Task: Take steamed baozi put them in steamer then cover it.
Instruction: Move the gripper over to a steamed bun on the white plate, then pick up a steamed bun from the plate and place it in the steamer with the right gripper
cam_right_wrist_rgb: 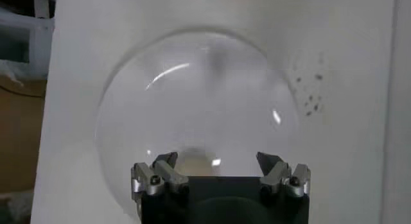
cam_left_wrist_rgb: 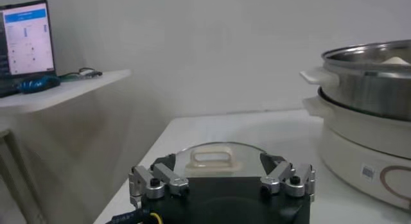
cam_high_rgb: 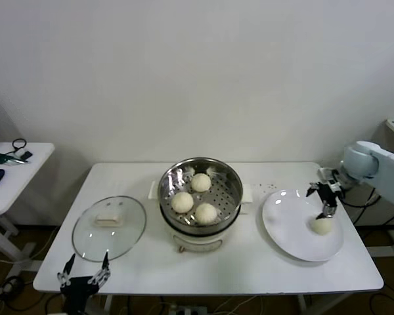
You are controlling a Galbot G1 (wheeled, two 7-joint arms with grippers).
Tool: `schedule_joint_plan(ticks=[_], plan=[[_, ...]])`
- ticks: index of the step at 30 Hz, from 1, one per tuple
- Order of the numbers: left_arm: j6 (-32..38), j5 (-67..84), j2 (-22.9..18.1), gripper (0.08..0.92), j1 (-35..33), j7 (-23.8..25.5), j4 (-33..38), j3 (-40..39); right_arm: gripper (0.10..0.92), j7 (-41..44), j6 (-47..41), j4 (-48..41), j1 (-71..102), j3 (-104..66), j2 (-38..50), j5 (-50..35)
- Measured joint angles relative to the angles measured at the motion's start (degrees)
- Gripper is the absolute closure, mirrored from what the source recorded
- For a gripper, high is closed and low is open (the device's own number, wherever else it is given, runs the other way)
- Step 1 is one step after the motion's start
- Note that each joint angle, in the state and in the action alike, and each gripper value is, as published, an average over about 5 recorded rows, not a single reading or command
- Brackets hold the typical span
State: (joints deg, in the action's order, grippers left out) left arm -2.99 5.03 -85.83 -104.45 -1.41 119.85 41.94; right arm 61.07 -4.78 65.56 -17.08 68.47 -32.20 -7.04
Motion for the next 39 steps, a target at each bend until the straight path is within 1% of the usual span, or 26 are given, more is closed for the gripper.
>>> schedule_joint_plan(ticks=[9, 17, 28, 31, 35, 39], plan=[[-0.19, 0.02, -0.31, 0.177, 0.39, -0.04, -0.90, -0.30, 0.203, 0.44, 1.20, -6.87, 8.49, -7.20, -1.20, 4.27], [-0.56, -0.36, -0.52, 0.177, 1.12, -0.08, -1.57, -0.44, 0.203, 0.57, 2.42, -12.43, 12.11, -10.91, -3.89, 6.43], [-0.65, -1.09, -1.02, 0.177, 1.50, -0.10, -1.98, -0.85, 0.204, 1.24, 2.68, -16.34, 13.75, -12.31, -7.46, 7.09], [-0.64, -1.13, -1.06, 0.177, 1.56, -0.10, -2.11, -0.98, 0.228, 1.42, 2.70, -16.82, 13.71, -12.22, -7.93, 6.94], [-0.58, -1.17, -1.18, 0.177, 1.60, -0.10, -2.12, -1.19, 0.287, 1.63, 2.63, -17.04, 13.32, -11.75, -8.12, 6.49], [-0.48, -1.13, -1.22, 0.177, 1.55, -0.09, -2.09, -1.17, 0.316, 1.77, 2.48, -17.03, 12.58, -10.98, -8.07, 6.02]])
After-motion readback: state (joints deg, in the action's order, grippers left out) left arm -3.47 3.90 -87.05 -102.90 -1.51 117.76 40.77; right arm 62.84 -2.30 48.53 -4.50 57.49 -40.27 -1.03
